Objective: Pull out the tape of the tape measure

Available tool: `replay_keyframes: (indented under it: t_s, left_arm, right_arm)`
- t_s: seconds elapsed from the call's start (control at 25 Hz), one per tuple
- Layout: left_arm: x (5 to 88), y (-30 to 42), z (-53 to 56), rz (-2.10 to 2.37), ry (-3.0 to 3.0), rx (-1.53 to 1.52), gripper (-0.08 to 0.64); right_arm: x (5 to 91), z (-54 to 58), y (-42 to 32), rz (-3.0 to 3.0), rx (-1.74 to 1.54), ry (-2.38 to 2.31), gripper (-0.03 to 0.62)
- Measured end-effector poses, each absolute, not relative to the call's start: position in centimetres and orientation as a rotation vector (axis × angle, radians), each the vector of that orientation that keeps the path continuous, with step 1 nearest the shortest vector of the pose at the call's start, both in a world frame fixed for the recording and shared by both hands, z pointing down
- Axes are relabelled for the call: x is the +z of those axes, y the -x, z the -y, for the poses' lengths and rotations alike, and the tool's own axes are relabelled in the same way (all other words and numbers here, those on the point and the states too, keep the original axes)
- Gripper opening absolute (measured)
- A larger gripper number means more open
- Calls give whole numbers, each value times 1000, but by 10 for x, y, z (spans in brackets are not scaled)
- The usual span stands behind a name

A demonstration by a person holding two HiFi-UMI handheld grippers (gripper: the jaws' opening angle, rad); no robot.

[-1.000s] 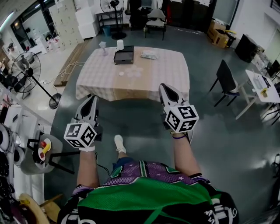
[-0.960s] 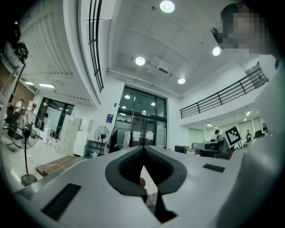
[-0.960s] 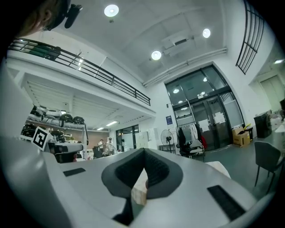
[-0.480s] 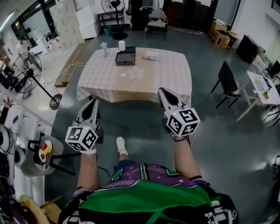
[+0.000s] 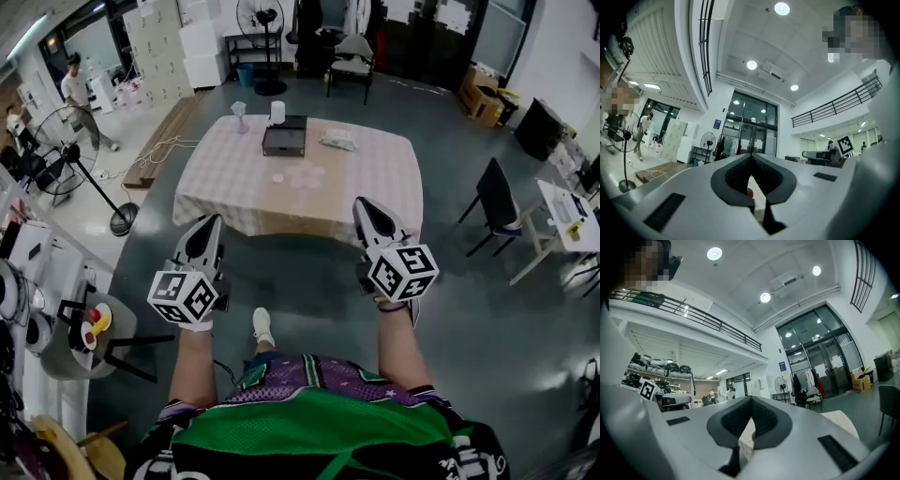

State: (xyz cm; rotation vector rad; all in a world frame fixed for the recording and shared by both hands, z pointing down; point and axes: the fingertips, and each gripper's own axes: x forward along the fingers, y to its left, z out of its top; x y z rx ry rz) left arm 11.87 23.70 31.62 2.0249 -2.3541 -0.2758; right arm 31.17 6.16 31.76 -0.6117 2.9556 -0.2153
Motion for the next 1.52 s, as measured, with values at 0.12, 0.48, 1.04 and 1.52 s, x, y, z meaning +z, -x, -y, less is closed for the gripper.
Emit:
replay_keyframes:
  t_s: [0.12, 0.48, 1.04, 1.52]
  left_arm:
    - [315, -100, -227, 2374, -2007, -259, 21]
    - [323, -23, -186, 2401, -1964, -214, 21]
    - [309, 135, -96, 2318, -2034, -212, 21]
    - [331, 242, -42, 2316, -2046, -219, 22]
  right_arm:
    - [315, -47, -293, -2955, -242, 597, 6]
    - [303, 3, -214, -2956, -222, 555, 6]
    - [274, 78, -47, -2948, -144, 586, 6]
    - [298, 132, 64, -2970, -140, 641, 6]
